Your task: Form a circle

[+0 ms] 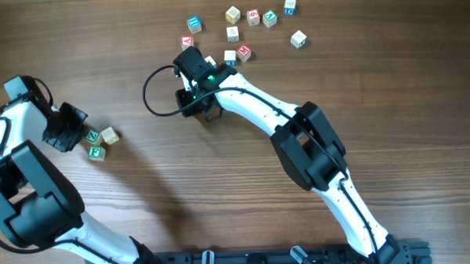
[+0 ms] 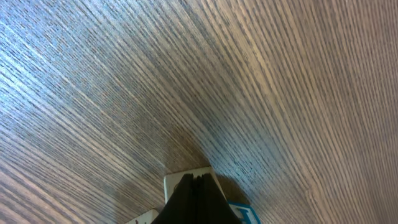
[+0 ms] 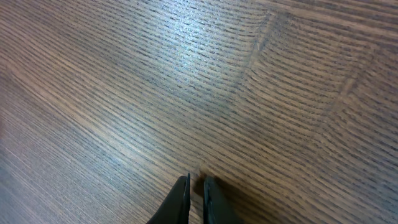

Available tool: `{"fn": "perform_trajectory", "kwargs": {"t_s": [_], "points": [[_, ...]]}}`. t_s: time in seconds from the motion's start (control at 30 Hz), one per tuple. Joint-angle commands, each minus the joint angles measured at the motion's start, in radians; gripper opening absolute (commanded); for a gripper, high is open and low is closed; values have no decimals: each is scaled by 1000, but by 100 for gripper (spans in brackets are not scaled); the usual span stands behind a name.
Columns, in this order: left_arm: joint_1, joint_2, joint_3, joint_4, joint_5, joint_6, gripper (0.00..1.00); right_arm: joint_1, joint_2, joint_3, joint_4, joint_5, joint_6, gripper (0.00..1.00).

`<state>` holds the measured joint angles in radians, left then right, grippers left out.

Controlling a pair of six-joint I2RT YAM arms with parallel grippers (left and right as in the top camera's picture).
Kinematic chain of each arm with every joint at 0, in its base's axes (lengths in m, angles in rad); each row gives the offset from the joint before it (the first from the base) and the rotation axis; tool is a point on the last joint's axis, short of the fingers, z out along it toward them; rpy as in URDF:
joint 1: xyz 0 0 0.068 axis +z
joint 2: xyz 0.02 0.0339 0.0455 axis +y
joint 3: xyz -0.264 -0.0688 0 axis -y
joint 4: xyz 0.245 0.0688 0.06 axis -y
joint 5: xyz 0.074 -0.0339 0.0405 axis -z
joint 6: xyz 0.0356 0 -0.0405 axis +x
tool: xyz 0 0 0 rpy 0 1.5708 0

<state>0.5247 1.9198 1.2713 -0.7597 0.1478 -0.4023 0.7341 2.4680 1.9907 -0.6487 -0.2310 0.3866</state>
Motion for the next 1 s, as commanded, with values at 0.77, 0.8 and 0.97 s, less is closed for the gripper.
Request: {"fn": "perform_trajectory", "kwargs": {"t_s": [0.77, 0.8, 0.97], "points": [[30, 11, 9, 194, 181, -56, 4, -3, 10, -9, -18, 59, -19, 11], [29, 11, 9, 216, 217, -56, 4, -3, 10, -9, -18, 59, -20, 11], [0, 11, 9, 222, 332, -58, 4, -3, 10, -9, -14, 59, -20, 12]]}}
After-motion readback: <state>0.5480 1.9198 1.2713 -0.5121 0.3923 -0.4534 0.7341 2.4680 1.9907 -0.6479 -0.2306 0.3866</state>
